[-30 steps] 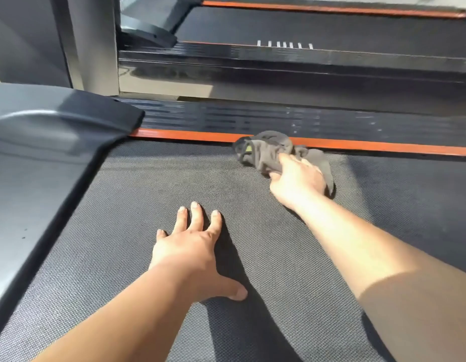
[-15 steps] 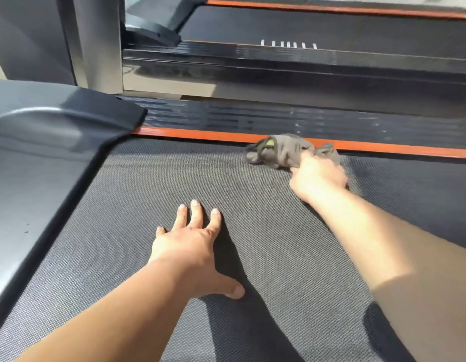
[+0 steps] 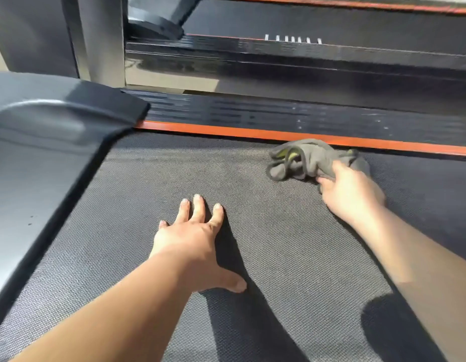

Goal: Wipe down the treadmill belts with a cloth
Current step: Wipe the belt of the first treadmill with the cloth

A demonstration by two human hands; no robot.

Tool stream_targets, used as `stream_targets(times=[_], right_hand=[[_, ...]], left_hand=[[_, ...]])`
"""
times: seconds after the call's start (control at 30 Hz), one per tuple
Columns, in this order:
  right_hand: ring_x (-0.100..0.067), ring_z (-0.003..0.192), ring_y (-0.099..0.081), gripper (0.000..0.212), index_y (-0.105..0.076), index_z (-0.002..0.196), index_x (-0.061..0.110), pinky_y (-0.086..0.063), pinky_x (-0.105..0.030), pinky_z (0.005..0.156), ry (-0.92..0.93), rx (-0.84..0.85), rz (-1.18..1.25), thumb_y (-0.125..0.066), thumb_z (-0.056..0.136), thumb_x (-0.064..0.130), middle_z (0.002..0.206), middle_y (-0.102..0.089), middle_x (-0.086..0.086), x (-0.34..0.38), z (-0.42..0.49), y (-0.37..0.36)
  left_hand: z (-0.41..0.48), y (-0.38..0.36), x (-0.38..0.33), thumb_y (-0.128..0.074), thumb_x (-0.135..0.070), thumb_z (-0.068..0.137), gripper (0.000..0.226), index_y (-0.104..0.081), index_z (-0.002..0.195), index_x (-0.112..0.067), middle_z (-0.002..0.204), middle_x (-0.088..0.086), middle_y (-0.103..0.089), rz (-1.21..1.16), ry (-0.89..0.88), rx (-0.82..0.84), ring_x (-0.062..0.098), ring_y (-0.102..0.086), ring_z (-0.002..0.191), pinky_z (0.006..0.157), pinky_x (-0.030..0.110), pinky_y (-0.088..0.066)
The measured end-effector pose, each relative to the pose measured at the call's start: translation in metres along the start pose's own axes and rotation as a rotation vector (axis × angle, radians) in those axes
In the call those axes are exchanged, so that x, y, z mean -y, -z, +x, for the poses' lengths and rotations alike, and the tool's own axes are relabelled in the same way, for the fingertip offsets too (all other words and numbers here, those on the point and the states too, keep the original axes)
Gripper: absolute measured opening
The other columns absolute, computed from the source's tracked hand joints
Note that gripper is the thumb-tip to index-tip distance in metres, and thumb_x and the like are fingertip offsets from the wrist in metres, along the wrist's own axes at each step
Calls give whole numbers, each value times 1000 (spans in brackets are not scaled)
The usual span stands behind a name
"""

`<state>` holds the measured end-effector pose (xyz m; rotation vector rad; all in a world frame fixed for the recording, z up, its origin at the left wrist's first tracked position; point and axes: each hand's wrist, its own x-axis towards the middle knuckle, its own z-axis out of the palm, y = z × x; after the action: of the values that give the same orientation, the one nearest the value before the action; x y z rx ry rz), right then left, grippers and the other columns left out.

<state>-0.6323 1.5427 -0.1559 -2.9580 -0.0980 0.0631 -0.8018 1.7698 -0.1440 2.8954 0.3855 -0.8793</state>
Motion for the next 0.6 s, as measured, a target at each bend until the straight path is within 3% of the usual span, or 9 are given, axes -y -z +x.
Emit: stream_targets(times=[0.1,0.2,0.3,0.37,0.43,0.5,0.57,0.6], right_hand=[[-32,115,-62,29,-61,120,19,-46,-35,94,125,-80,-56,-60,99,38,115,-69,-10,37,-41,-12],[-32,107,-70,44,-72,113,15,-54,-40,98,516,-36,19,-84,72,24,103,-76,-7,44,-103,-26],[-23,119,-68,61,-73,123,19,-47,-44,110,854,-16,-19,-83,64,16,117,-76,-3,6,-107,-25],[-23,123,-66,57,-71,127,23,-42,-42,112,746,-40,-73,-76,72,12,125,-73,-3,-19,-81,-18],[-30,127,-61,47,-65,132,28,-49,-40,105,403,-22,-71,-66,87,17,133,-69,-4,-28,-54,-3],[-33,120,-59,29,-59,125,26,-49,-39,90,96,-14,8,-57,97,31,127,-68,-6,-18,-46,-4],[-32,115,-61,27,-59,120,21,-47,-38,93,81,-33,-90,-59,97,35,116,-70,-7,10,-67,-14],[-32,112,-64,29,-62,118,18,-48,-40,97,162,-50,-95,-65,93,33,110,-72,-8,25,-84,-19]], left_hand=[[-1,1,0,-67,-97,46,156,23,158,-38,166,1,34,0,6,-2,25,24,155,127,59,-10],[-2,2,-1,-66,-98,44,156,15,162,-37,165,0,34,-1,4,2,24,24,155,127,59,-11],[-1,1,-1,-67,-98,43,154,11,162,-39,166,0,34,-15,5,-14,23,23,156,126,59,-12],[-1,1,0,-65,-100,43,154,12,162,-40,166,0,33,5,7,-9,23,22,156,126,58,-13],[-1,0,0,-63,-101,42,155,19,160,-41,166,0,33,8,11,-11,24,22,156,126,58,-13],[-2,0,-1,-63,-101,41,156,22,158,-41,166,-1,33,6,15,-11,23,22,156,126,58,-13],[-1,0,-2,-62,-102,41,157,24,158,-41,166,-1,34,9,15,-10,23,22,156,127,57,-13],[-1,0,-2,-62,-102,40,157,24,158,-42,166,-1,34,9,16,-6,23,23,156,127,57,-13]])
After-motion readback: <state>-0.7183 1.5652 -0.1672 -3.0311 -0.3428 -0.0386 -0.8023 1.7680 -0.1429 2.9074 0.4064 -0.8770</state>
